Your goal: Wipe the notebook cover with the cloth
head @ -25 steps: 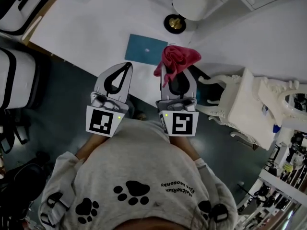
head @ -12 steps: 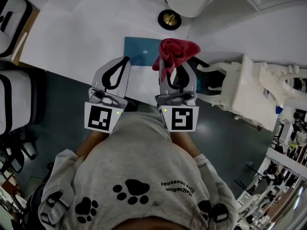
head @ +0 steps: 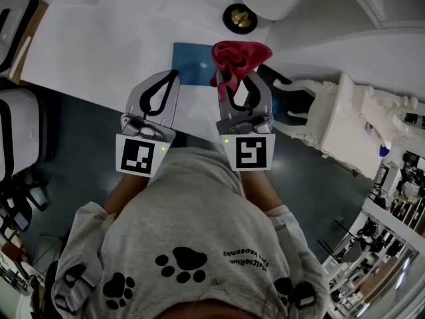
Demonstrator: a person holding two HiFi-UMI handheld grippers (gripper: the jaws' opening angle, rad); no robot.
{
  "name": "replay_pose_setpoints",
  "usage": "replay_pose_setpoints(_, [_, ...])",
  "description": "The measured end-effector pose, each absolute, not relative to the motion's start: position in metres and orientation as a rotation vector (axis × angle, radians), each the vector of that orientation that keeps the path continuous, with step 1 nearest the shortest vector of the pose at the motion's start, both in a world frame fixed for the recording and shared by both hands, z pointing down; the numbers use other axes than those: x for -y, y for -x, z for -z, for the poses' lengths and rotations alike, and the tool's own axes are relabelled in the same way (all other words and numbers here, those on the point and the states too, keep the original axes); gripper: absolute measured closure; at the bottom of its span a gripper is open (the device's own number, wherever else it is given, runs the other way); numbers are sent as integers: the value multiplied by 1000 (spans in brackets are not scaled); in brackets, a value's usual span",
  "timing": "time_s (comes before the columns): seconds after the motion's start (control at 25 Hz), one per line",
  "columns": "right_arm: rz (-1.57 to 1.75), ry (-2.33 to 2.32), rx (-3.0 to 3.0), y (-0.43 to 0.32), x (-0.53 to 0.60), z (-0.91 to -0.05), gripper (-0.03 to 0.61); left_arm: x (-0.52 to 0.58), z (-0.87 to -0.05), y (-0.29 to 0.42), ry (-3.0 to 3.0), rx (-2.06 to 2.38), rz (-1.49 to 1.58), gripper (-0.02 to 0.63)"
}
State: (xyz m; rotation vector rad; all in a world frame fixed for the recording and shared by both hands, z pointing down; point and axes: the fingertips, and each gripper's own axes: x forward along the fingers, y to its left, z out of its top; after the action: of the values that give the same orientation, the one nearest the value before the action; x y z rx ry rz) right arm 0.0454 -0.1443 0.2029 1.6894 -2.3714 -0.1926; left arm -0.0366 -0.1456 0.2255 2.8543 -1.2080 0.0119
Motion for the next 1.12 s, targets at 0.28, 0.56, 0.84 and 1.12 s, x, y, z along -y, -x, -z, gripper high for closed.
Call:
replay_pose_setpoints(0.28, [143, -1542, 2426, -47, 177, -236, 482, 166, -259, 25, -2817, 1226, -100, 615])
replay_pose_setpoints(0.56, [125, -1346, 2433, -35, 201, -278, 482, 178, -298, 28, -2799, 1252, -218, 615])
replay_pose_setpoints(0.84, [117, -1130, 2441, -24, 218, -321, 482, 186, -339, 32, -2749, 1284, -291, 615])
replay_pose_setpoints(1.12, [103, -962, 2398, -16, 234, -362, 482, 190, -372, 36, -2696, 1304, -345, 615])
